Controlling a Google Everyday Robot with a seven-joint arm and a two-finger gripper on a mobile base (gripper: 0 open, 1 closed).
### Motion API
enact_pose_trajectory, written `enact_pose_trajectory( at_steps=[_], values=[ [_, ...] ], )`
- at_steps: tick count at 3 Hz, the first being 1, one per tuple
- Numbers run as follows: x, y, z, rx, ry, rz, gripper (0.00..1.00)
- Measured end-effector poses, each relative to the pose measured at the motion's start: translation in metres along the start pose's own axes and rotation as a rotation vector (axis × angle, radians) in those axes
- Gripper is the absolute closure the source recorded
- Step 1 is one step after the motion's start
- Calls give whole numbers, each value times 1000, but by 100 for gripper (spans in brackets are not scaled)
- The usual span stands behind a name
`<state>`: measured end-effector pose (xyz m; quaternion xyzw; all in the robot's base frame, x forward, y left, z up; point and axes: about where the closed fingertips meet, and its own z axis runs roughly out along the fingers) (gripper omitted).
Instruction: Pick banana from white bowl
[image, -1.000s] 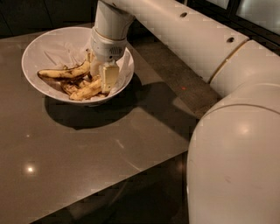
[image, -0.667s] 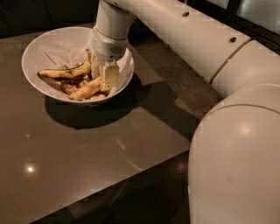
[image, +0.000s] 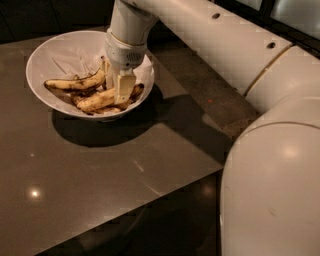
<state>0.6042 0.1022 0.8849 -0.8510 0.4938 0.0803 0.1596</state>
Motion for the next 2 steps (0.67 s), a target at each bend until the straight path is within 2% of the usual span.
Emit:
enact_pose_trajectory(
  at_steps=[1, 2],
  values=[
    [-8, 6, -23, 76, -15, 25, 100],
    [-23, 10, -54, 148, -12, 17, 100]
  ],
)
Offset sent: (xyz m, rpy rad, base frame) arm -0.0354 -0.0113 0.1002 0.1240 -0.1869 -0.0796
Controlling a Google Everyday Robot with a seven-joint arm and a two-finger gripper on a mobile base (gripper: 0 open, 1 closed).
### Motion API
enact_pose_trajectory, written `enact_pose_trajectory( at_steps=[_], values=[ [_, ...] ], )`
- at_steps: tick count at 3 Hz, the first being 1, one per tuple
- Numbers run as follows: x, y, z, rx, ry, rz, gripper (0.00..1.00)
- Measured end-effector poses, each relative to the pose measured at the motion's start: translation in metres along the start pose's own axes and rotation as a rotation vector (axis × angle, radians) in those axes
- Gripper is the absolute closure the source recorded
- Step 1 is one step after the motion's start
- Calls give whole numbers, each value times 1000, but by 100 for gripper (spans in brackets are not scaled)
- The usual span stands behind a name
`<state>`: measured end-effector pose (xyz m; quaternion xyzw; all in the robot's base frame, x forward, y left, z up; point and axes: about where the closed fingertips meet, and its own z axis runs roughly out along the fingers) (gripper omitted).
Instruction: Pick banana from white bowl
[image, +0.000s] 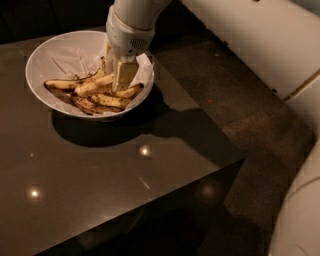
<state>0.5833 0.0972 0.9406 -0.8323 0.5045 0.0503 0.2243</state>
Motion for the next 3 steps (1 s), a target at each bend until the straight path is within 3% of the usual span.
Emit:
enact_pose_trajectory(
  at_steps=[1, 2, 3],
  values=[
    [-1, 0, -2, 3, 0, -2, 100],
    [-13, 1, -18, 51, -13, -19, 100],
    [-34, 24, -47, 136, -47, 12, 100]
  ],
)
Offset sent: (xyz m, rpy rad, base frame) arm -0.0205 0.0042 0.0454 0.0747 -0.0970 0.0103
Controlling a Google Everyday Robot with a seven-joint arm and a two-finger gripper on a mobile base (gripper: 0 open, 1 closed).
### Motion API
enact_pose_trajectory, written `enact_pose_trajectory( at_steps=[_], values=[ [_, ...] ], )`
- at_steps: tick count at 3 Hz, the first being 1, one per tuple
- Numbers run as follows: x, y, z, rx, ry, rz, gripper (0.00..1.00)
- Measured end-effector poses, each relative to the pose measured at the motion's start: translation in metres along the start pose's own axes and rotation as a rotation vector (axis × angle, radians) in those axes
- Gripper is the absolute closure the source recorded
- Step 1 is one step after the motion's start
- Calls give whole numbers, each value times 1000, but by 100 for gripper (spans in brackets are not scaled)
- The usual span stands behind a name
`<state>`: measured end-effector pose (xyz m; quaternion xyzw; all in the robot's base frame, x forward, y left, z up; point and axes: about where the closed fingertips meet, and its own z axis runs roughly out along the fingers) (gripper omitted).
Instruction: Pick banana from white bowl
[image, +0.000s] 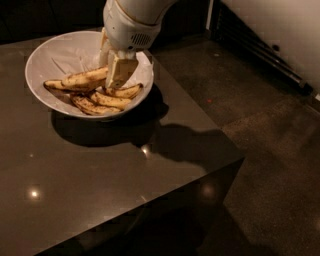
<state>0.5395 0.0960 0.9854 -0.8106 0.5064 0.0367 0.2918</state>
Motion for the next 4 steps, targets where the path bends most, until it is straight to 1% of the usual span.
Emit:
enact_pose_trajectory(
  at_steps=[1, 2, 3, 4],
  values=[
    [-11, 35, -26, 85, -7, 72, 100],
    [-14, 75, -43, 146, 9, 176, 100],
    [-16, 109, -54, 182, 20, 254, 100],
    [-16, 113, -55, 181, 23, 260, 100]
  ],
)
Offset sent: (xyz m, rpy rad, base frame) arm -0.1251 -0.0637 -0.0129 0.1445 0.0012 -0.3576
